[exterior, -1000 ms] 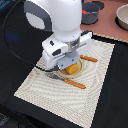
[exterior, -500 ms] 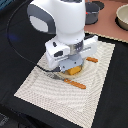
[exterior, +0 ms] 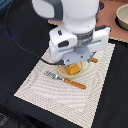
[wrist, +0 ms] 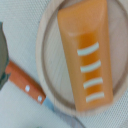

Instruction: Interact with the objects in diverse but meaningful ways.

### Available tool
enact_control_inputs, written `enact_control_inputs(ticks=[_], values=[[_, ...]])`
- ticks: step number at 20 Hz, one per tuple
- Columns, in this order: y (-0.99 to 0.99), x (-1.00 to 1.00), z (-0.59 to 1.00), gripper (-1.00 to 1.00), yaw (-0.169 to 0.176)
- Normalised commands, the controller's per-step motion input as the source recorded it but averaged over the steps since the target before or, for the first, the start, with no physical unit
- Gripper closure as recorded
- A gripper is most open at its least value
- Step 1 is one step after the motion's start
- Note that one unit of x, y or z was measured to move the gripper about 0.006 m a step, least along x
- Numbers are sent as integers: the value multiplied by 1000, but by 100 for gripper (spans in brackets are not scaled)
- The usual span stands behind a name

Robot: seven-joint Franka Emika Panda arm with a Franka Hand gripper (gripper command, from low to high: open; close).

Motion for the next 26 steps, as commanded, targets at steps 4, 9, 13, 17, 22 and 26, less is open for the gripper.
enact_control_inputs(ticks=[4,9,13,17,22,26], values=[[100,2,820,-100,0],[73,-59,107,-100,63],[0,-454,-85,-100,179],[26,-424,-118,-100,265],[35,-249,-92,-100,323],[34,-41,-56,-100,179]])
